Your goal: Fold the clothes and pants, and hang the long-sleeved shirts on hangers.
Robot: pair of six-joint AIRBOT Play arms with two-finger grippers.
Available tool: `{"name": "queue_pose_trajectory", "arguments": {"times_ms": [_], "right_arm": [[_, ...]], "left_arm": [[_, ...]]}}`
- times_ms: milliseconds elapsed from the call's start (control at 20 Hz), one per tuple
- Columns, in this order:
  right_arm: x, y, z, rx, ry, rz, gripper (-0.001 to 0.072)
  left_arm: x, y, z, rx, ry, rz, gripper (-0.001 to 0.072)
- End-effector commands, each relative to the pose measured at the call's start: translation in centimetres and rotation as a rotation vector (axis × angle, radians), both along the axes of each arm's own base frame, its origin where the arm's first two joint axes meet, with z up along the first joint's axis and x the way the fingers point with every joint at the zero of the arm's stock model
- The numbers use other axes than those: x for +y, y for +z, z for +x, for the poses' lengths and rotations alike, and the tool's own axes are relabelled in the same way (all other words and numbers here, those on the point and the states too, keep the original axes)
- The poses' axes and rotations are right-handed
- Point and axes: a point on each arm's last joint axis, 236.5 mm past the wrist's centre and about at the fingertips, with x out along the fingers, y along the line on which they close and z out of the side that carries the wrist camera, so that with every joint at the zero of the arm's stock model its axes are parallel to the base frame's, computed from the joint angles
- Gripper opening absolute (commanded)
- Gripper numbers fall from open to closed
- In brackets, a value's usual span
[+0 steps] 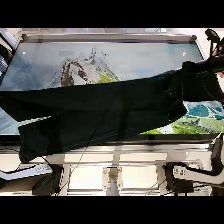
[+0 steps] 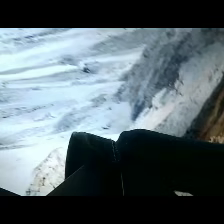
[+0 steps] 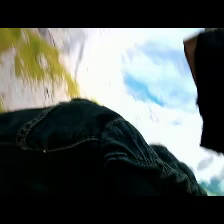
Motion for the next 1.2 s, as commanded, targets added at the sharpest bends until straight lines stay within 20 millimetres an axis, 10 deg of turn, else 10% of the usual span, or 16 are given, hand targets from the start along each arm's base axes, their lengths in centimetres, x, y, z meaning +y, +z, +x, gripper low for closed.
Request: {"name": "queue_pose_trajectory", "arguments": {"times_ms": [0, 300, 650, 800, 950, 1150], "right_arm": [[-0.7, -3.9, 7.1, -0.098, -0.12, 0.13, 0.0021], [-0.7, -10.8, 14.9, -0.207, -0.242, 0.156, 0.0021], [1.8, -8.4, 20.9, -0.331, -0.172, 0.136, 0.0023], [1.9, -8.1, 21.9, -0.342, -0.151, 0.131, 0.0035], [2.0, -8.9, 21.5, -0.311, -0.128, 0.114, 0.0252], [2.0, -9.3, 20.0, -0.238, -0.066, 0.091, 0.0335]], "left_arm": [[2.4, -0.2, -0.4, -0.018, 0.079, 0.017, 0.0035], [0.8, -2.0, 3.0, -0.066, 0.049, -0.059, 0.0036], [-1.2, -3.3, 9.2, -0.154, -0.001, -0.002, 0.0038], [-1.6, -2.8, 10.6, -0.19, -0.005, 0.019, 0.0051], [-2.2, -3.7, 10.5, -0.168, -0.001, -0.014, 0.0294], [-2.9, -3.9, 9.5, -0.129, -0.015, -0.042, 0.0365]]}}
